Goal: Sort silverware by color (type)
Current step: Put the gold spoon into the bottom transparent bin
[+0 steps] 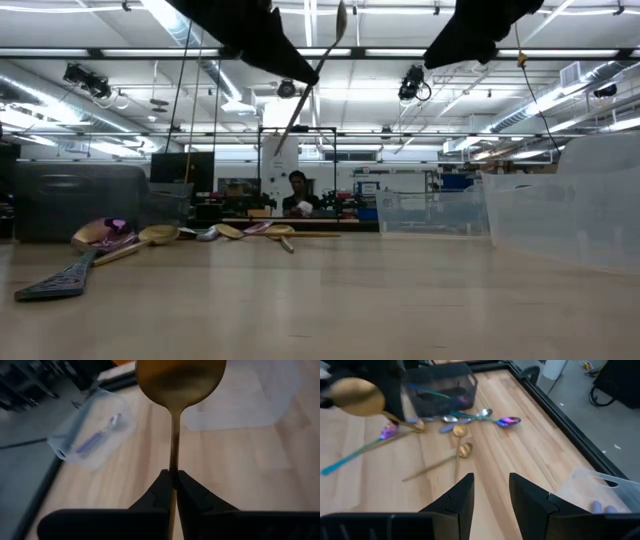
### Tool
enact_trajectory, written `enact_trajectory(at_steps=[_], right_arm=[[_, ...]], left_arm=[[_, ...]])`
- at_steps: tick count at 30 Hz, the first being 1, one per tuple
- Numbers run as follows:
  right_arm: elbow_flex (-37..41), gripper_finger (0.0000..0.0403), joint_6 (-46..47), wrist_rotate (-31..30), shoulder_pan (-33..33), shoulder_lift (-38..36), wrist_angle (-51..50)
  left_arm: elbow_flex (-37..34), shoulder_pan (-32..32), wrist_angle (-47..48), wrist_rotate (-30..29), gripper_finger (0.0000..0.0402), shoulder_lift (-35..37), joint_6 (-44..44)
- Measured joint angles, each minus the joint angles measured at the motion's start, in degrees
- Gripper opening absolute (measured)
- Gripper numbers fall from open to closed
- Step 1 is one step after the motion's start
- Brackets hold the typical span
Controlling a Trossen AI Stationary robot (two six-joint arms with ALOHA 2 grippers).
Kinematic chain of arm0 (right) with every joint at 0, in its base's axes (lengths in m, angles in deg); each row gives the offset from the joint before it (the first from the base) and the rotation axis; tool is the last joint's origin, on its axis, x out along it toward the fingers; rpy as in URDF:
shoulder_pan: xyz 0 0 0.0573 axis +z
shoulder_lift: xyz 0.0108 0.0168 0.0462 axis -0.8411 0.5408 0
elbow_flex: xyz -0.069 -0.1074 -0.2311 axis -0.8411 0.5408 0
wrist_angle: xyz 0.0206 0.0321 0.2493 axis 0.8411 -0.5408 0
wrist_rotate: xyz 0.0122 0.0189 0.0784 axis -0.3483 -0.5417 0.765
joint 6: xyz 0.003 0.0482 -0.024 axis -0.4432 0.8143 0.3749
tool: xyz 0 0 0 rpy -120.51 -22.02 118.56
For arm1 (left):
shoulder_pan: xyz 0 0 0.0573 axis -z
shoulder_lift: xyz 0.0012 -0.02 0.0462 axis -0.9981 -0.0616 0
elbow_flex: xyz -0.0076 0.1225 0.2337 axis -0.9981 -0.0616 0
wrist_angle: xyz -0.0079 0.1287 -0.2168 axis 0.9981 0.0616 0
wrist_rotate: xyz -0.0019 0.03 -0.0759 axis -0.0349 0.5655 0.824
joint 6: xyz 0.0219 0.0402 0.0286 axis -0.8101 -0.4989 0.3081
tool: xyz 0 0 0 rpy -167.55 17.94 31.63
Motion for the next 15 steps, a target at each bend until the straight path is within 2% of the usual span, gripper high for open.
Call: enact_trajectory(at_steps=[4,8,15], right_arm=[[0.0,0.0132,0.6,-0.4,2.0,-0.5,1.0],[0.0,0.0132,0.0,-2.0,3.7,-0.2,2.6],[0.0,0.0132,-6.5,-4.2,7.0,1.4,7.0]], left_arm=[[0.0,0.0,-1.0,-2.7,0.002,0.0,-3.9],[0.0,-0.5,-2.4,-2.8,0.002,0.0,-7.3],[0.0,-2.6,-8.3,-2.8,0.002,0.0,-17.3]])
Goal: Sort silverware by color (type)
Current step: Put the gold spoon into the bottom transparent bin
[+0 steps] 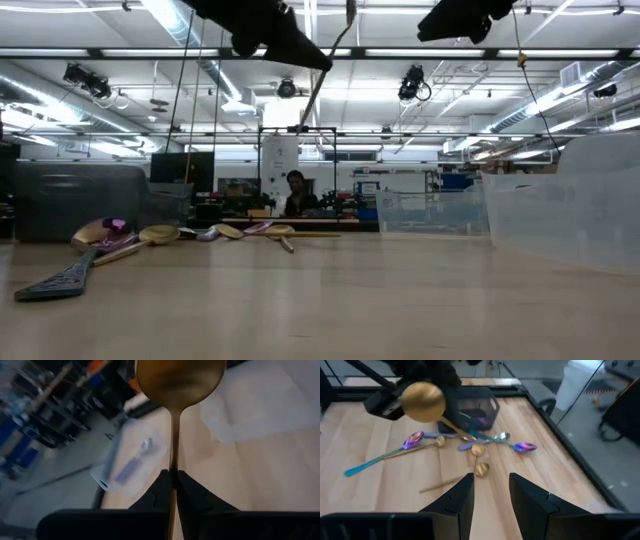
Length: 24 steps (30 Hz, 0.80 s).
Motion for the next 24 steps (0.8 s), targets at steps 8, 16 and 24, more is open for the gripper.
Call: enact_trajectory(at_steps=[8,16,24], right_arm=[[0.0,0.0132,-2.8,0.8,0.3,3.5,2.7],[0.0,0.0132,-7.7,-2.2,0.0,3.8,6.9],[0.0,0.0148,-18.3,-3.2,-0.3,6.9,20.7]], left_arm=[[0.0,-1.4,-14.3,6.3,0.002,0.0,-11.5],[0.0,-1.6,-24.1,11.3,0.002,0.0,-15.7],[0.0,-3.0,-32.1,17.8,0.002,0.0,-15.7]])
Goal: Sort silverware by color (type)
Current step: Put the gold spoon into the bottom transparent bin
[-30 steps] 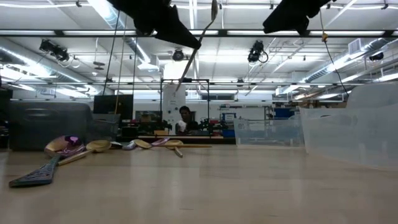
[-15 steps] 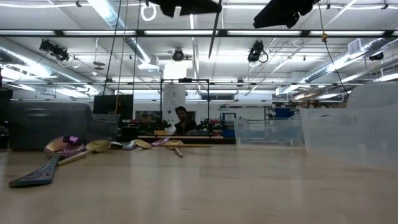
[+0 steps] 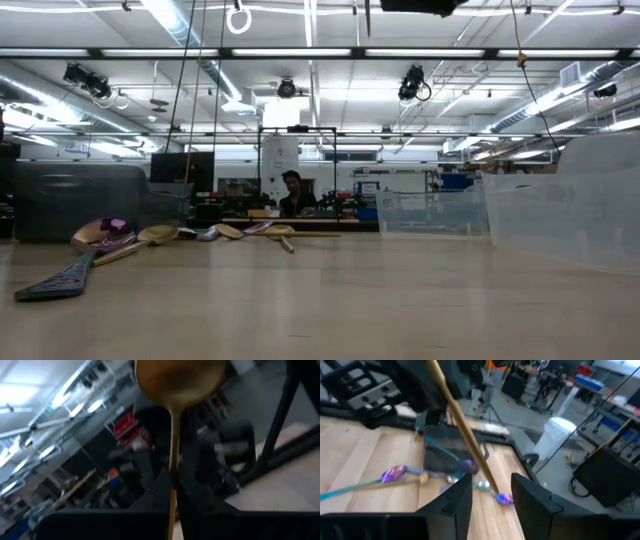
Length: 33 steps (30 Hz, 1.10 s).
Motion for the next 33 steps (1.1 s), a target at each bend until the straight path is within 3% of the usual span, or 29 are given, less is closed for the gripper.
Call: enact_trajectory(at_steps=[6,15,20,33], right_arm=[[0.0,0.0183,-1.8,0.0,-0.5,3.2,4.8],[0.0,0.0204,-6.1,2.5,-0.4,3.2,9.9],[0.0,0.0182,-9.4,3.2,-0.4,3.1,12.0],[0.1,0.0077,-9.5,5.2,0.1,3.2,12.6]], left_arm=[[0.0,-0.7,-4.1,5.3,0.002,0.0,0.2],[0.0,-0.9,-4.0,5.5,0.002,0.0,1.0],[0.0,-1.1,-3.4,5.5,0.002,0.0,2.1],[0.0,-1.5,-0.3,4.9,0.002,0.0,2.4]])
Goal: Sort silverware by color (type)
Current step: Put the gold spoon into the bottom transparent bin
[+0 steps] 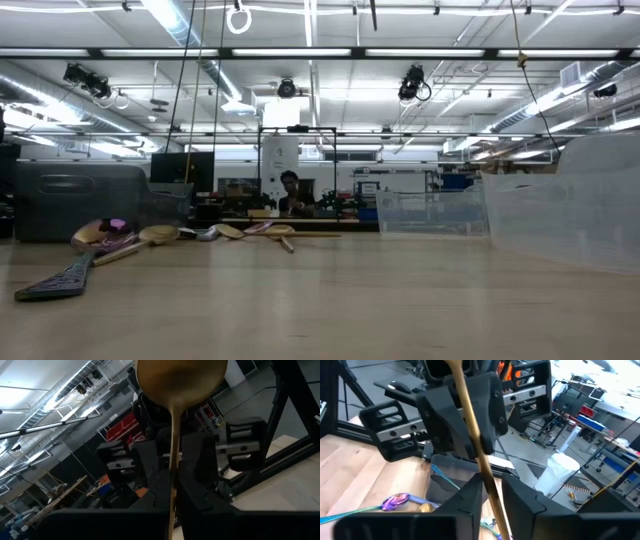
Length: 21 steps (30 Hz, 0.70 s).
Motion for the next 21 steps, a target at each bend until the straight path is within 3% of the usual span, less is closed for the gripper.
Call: enact_trajectory(at_steps=[6,15,21], right_arm=[[0.1,0.0018,-0.1,0.1,0.1,0.0,-0.8],[0.0,0.0029,0.6,-3.2,1.4,-0.8,-1.6],[0.0,0.0028,3.5,-7.5,3.1,-3.2,-6.4]], left_arm=[[0.0,0.4,1.1,-0.9,0.0038,0.1,0.7],[0.0,0.9,3.0,-10.1,0.0135,0.0,0.2],[0.0,0.9,7.3,-12.9,0.0169,0.0,3.6]])
